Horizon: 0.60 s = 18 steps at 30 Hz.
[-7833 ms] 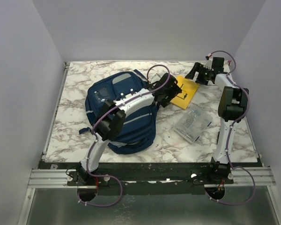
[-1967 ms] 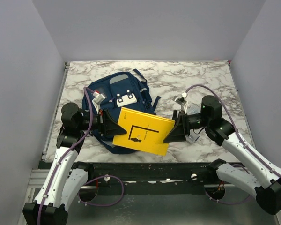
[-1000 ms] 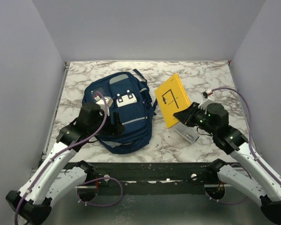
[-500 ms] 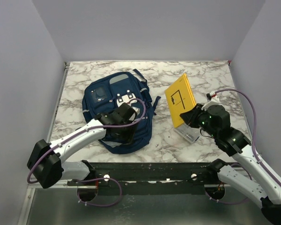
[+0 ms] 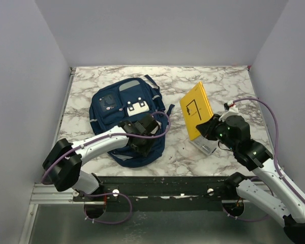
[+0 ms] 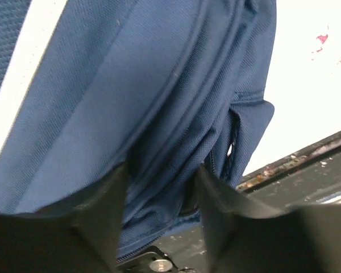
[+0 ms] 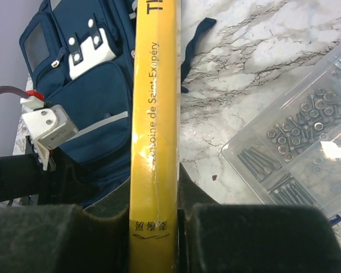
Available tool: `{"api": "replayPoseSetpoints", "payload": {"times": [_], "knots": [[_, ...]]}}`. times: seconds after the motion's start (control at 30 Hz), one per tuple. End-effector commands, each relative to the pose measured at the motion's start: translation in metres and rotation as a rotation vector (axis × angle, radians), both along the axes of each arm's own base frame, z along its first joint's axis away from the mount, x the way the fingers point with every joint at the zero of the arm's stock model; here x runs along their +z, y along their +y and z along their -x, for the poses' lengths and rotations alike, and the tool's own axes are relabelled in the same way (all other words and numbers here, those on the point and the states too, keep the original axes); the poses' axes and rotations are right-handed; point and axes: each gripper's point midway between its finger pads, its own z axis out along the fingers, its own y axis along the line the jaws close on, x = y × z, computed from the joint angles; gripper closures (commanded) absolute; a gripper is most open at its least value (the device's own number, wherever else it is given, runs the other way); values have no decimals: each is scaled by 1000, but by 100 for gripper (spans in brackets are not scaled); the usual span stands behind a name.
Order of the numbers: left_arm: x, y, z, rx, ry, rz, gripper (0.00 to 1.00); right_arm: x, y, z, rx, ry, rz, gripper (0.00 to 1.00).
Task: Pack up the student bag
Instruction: Place the book in the student bag.
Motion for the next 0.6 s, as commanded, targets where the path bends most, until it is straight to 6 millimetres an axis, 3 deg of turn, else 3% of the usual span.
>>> {"api": "replayPoseSetpoints", "payload": {"times": [0.0, 0.07, 0.17, 0.3, 0.4, 0.5, 0.57], "knots": [[2, -7, -14, -17, -57, -20, 66, 21, 9, -5, 33, -85, -44, 100], [12, -4, -23, 10, -107, -32, 85, 18, 9, -6, 35, -82, -39, 100], [49, -7, -39, 48, -213, 18, 100, 10, 10, -5, 45, -52, -19, 100], [124, -17, -58, 77, -386, 165, 100, 0, 20, 1, 90, -5, -43, 100], [179, -20, -72, 94, -522, 249, 100, 4, 46, 16, 194, 57, -183, 100], [220, -13, -86, 117, -654, 269, 100, 11, 74, 39, 330, 152, -347, 100], [238, -5, -92, 138, -717, 258, 100, 12, 80, 49, 369, 206, -398, 100]]}}
